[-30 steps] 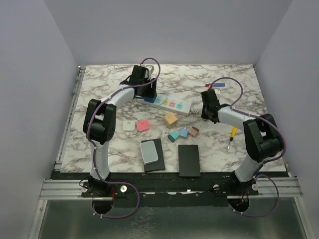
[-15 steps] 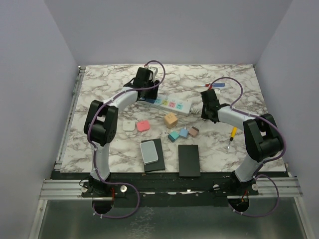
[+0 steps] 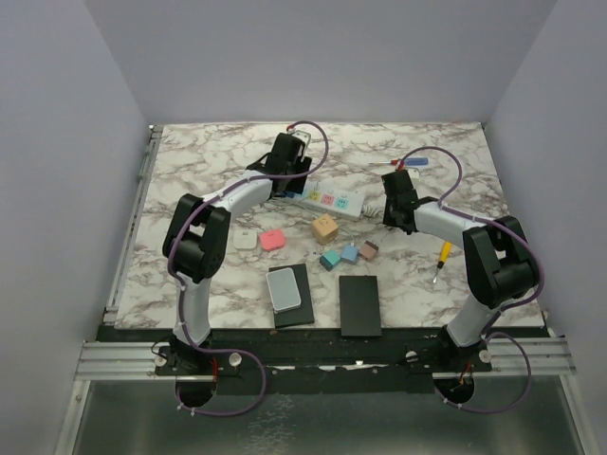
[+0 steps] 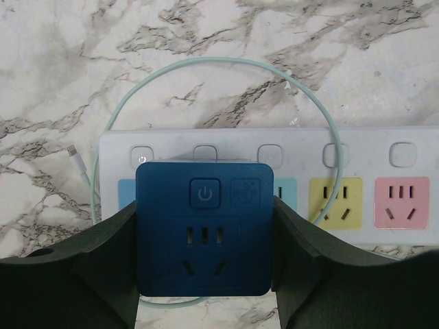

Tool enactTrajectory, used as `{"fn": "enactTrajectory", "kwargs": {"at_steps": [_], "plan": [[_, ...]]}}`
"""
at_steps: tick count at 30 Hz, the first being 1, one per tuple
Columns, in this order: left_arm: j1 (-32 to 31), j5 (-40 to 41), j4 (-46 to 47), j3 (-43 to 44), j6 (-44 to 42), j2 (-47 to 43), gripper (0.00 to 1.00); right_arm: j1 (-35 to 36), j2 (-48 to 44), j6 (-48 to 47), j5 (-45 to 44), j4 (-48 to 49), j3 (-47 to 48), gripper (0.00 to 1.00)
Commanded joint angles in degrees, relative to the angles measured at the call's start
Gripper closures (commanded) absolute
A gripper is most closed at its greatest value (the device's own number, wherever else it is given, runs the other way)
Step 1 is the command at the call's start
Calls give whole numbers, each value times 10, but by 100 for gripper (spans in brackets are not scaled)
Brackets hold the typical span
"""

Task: Pull the plug off the socket
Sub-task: Remove the plug from the socket.

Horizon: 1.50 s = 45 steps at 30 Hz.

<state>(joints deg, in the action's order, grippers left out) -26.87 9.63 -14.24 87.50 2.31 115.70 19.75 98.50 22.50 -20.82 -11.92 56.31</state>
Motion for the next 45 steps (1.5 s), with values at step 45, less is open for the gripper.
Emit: {"fn": "enactTrajectory", "kwargs": {"at_steps": [45], "plan": [[53, -28, -66, 35, -4, 5, 100, -17, 30, 0, -8, -55, -1, 96]]}}
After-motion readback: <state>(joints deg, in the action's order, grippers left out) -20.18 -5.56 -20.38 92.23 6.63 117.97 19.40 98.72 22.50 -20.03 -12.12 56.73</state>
